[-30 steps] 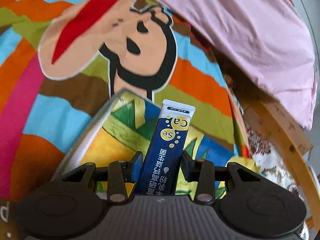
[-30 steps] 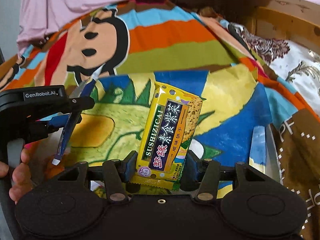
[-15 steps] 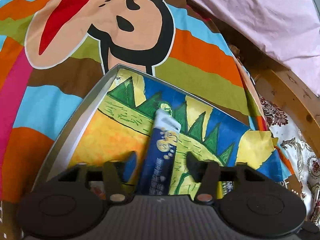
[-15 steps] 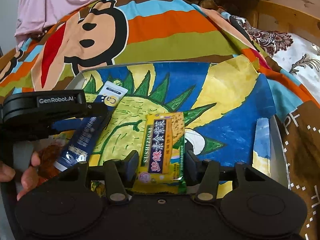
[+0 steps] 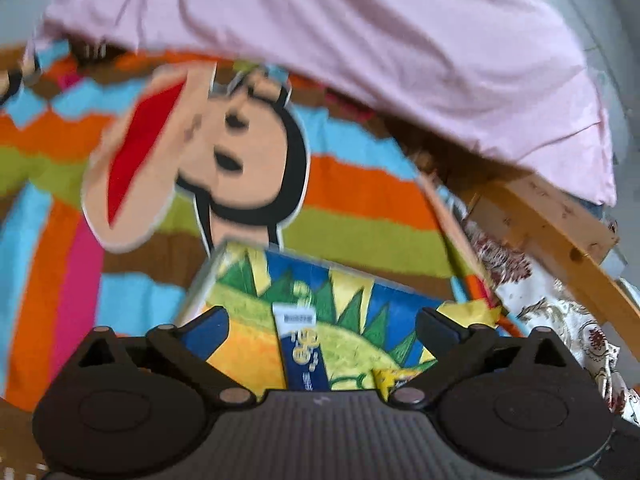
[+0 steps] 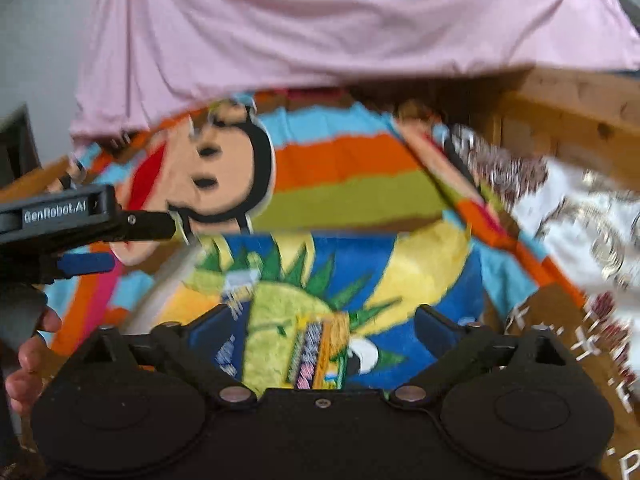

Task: Organize snacks
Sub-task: 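Lift both tools up away from the tray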

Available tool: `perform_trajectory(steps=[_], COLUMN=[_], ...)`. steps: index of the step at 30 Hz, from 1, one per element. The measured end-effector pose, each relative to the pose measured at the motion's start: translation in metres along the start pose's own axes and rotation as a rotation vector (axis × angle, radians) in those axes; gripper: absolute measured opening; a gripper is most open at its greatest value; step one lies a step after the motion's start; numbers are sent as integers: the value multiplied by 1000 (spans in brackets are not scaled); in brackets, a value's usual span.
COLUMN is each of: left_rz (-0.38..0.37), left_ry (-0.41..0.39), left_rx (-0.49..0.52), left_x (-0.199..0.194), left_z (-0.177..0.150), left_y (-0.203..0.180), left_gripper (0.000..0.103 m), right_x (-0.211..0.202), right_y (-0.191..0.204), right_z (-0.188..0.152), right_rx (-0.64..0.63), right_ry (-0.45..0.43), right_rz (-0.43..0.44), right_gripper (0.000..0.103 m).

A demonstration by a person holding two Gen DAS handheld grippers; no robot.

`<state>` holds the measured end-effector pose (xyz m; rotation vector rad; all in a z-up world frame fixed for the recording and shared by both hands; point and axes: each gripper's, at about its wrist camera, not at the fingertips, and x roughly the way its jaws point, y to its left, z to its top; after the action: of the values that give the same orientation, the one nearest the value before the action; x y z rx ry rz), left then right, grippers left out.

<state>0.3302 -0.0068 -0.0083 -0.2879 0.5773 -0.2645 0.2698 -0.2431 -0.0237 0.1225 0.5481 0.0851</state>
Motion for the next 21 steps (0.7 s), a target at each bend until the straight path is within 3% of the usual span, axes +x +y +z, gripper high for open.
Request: perform_trajectory(steps=[3,12,21], left_rz=[-7,82,96], left_ry=[-65,-225,-296], left_rx=[28,81,192], left_x=[-28,-116,-184], left_z=[3,-8,-48], left_y=[-9,-30,-52], left_gripper=[102,103,103], right_x=[-29,-112,-179], right_y=[-4,-17,-20], right_z=[5,9,-15], right_rx=[16,41,-14], right_ry=[-84,-312,-397], right_rz=[19,35,39], right_gripper=[102,102,102])
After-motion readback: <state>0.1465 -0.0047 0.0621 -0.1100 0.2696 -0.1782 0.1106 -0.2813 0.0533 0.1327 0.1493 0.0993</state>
